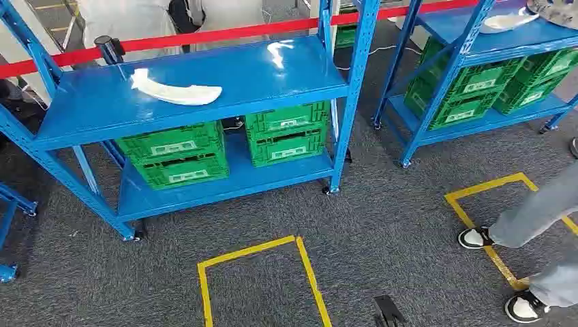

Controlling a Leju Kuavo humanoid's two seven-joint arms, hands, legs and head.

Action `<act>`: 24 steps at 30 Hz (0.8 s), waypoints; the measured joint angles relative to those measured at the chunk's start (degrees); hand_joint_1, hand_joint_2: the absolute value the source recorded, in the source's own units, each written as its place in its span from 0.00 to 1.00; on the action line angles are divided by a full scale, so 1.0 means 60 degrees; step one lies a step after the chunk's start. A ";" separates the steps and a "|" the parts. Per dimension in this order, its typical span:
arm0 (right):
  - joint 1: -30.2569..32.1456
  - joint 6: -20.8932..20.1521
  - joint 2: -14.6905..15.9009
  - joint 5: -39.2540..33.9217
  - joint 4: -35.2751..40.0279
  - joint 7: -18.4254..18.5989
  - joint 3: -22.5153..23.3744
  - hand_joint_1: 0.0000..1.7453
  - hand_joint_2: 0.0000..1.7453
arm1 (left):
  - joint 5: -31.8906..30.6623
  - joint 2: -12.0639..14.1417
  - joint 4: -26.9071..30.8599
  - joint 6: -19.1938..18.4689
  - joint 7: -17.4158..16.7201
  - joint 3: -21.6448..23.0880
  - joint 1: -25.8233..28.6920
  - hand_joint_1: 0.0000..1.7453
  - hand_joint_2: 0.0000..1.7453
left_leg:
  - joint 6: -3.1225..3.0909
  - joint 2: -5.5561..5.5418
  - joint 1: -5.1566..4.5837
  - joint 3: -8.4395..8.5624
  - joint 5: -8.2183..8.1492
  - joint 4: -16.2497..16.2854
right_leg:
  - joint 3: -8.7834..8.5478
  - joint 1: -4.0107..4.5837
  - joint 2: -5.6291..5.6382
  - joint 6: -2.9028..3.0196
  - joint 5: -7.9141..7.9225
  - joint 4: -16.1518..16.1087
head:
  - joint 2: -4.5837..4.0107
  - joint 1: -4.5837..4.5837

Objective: Take the parts from the cabinet and place them on the table.

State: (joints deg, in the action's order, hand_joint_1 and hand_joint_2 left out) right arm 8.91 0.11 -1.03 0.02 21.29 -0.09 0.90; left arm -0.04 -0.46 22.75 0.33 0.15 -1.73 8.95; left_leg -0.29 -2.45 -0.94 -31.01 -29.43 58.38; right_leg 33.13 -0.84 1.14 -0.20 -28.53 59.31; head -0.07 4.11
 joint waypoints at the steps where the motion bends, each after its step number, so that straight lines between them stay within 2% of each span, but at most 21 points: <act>1: 0.0000 0.0000 0.0004 -0.0004 0.0000 0.0000 0.0000 0.00 1.00 | 0.0000 0.0000 0.0000 0.0000 0.0000 0.0000 0.0002 0.00 1.00 | 0.0000 0.0000 0.0000 0.0000 0.0000 0.0000 | 0.0000 0.0000 0.0000 0.0000 0.0000 0.0000 | 0.0000 0.0000; 8: -0.0046 0.0000 0.0011 0.0000 0.0036 0.0018 -0.0004 0.00 1.00 | -0.0181 -0.0033 -0.0011 0.0000 -0.0040 0.0007 -0.0289 0.00 1.00 | -0.0002 -0.0003 0.0000 -0.0004 0.0003 0.0000 | -0.0003 0.0002 0.0004 -0.0007 0.0008 -0.0006 | 0.0000 0.0011; 11: -0.0209 0.0007 0.0011 0.0029 0.0018 0.0142 0.0044 0.00 1.00 | -0.0930 -0.0015 -0.0146 0.0011 -0.0314 -0.0117 -0.0493 0.00 1.00 | 0.0007 0.0017 0.0000 0.0001 -0.0016 -0.0008 | -0.0044 0.0002 0.0017 0.0006 -0.0005 -0.0007 | 0.0000 -0.0007; 22: -0.0695 0.0146 -0.0095 0.0113 -0.0565 0.0769 0.0787 0.00 1.00 | -0.3939 -0.0055 -0.0791 0.0018 -0.1589 -0.1552 -0.0879 0.00 1.00 | 0.0002 0.0031 0.0000 0.0005 -0.0017 -0.0007 | -0.0041 0.0003 0.0017 0.0006 -0.0005 -0.0009 | 0.0000 0.0000; 23: -0.0755 0.0168 -0.0109 0.0142 -0.0630 0.0849 0.0856 0.00 1.00 | -0.4263 -0.0073 -0.0853 0.0037 -0.1639 -0.1687 -0.0947 0.00 0.00 | 0.0002 0.0031 0.0000 0.0007 -0.0017 -0.0007 | -0.0040 0.0003 0.0018 0.0006 -0.0005 -0.0010 | 0.0000 0.0000; 24: -0.0810 0.0182 -0.0124 0.0175 -0.0696 0.0911 0.0926 0.00 1.00 | -0.4555 -0.0098 -0.0915 0.0062 -0.1654 -0.1796 -0.1020 0.00 0.00 | 0.0001 0.0032 0.0000 0.0011 -0.0016 -0.0007 | -0.0039 0.0003 0.0017 0.0006 -0.0005 -0.0010 | 0.0000 0.0000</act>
State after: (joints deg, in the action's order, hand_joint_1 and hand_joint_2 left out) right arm 4.05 1.20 -1.77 1.07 17.11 5.38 6.45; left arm -27.37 -1.05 17.27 0.70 -9.77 -12.51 2.83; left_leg -0.29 -2.26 -0.94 -30.95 -29.53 58.34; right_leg 32.90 -0.82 1.24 -0.17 -28.56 59.25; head -0.07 4.11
